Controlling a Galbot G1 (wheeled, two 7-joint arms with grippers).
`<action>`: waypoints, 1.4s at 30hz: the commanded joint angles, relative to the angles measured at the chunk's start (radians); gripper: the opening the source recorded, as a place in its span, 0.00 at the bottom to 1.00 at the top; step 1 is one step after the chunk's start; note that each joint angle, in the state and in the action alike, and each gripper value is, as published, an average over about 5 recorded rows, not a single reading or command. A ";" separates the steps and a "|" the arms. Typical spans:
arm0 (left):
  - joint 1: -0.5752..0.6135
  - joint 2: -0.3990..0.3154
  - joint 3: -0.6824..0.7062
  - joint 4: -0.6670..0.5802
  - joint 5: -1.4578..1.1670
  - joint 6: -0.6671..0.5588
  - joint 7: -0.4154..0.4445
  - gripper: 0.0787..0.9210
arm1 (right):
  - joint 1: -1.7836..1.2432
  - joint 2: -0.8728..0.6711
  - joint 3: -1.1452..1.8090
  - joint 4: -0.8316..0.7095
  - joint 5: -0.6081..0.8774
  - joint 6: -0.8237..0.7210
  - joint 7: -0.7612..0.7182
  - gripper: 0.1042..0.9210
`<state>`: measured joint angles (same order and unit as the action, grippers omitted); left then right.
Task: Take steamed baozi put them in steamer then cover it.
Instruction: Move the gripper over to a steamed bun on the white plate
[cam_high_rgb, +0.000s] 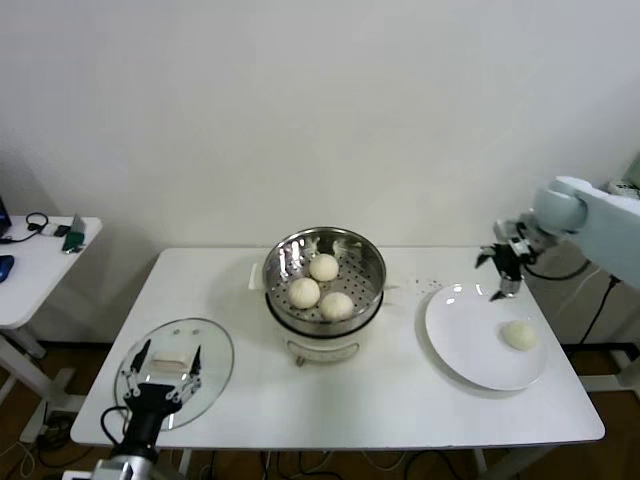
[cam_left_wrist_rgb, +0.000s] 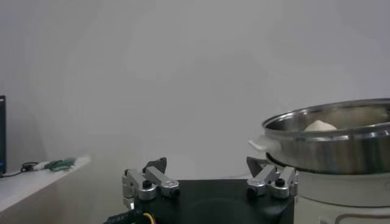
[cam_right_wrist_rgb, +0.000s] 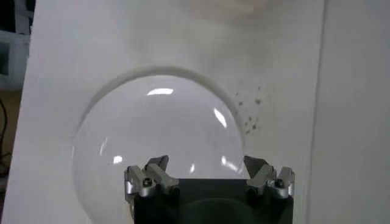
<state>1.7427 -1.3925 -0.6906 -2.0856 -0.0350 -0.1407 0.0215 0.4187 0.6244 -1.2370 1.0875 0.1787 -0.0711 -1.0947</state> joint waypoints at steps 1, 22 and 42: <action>0.011 -0.016 0.003 -0.017 0.024 0.005 -0.001 0.88 | -0.339 -0.081 0.302 -0.113 -0.185 0.005 0.004 0.88; 0.020 -0.048 0.011 -0.015 0.069 0.000 -0.004 0.88 | -0.482 0.065 0.528 -0.285 -0.401 0.122 0.006 0.88; 0.023 -0.049 0.003 -0.006 0.073 -0.006 -0.004 0.88 | -0.471 0.116 0.527 -0.347 -0.443 0.154 -0.023 0.86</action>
<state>1.7646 -1.4407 -0.6868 -2.0934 0.0348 -0.1439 0.0171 -0.0416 0.7259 -0.7264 0.7665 -0.2437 0.0723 -1.1127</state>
